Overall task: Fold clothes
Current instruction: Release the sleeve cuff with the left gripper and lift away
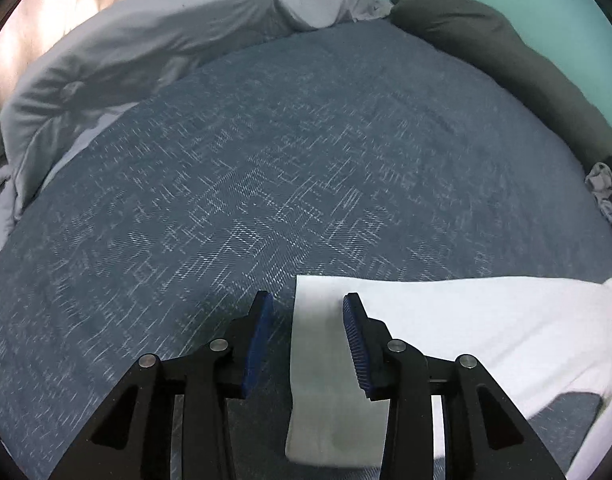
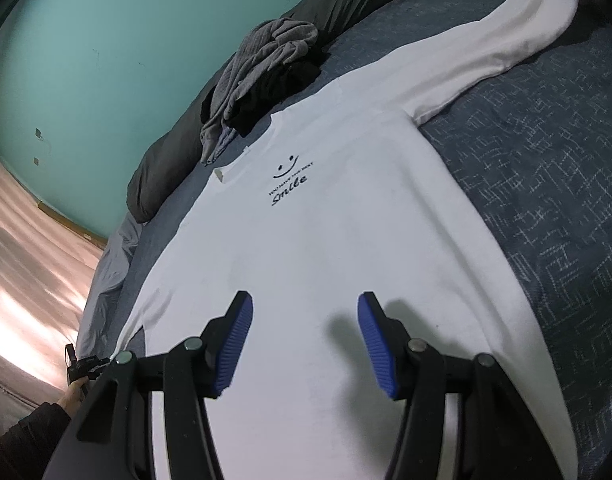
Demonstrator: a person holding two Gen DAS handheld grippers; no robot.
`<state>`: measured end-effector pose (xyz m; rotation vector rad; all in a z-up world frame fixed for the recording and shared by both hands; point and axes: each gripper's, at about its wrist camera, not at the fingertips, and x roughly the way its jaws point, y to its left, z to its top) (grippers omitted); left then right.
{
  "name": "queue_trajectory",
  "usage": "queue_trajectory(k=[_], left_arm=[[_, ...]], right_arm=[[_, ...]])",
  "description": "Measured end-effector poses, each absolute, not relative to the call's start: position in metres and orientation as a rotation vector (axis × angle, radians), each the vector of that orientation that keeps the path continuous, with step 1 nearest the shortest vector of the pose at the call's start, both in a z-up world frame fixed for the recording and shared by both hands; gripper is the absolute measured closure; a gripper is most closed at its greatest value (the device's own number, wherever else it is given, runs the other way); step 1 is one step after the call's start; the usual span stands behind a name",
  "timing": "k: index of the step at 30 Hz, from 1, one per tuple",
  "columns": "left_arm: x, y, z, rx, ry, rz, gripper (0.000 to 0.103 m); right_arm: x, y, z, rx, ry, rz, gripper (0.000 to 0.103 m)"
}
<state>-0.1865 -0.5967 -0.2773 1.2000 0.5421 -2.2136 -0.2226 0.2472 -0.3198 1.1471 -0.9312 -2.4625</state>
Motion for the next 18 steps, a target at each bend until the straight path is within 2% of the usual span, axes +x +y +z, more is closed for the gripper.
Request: queue_trajectory(k=[1,3,12,18], left_arm=[[-0.19,-0.598,-0.28,1.206,0.536,-2.218,0.067],[-0.198,-0.6,-0.287,1.219,0.523,-2.226,0.1],[-0.22,-0.61,-0.259,1.131,0.399,-2.248,0.101],[-0.234,-0.621,-0.283,1.227,0.498,-2.15,0.1]], right_arm=[[-0.223,0.247,-0.321,1.153,-0.929,-2.462,0.047],[-0.223,0.246,-0.324,1.164,-0.925,-2.459,0.047],[-0.223,0.237,-0.33,1.19,-0.895,-2.447,0.047],[-0.224,0.234,-0.334,1.205,-0.878,-2.445,0.047]])
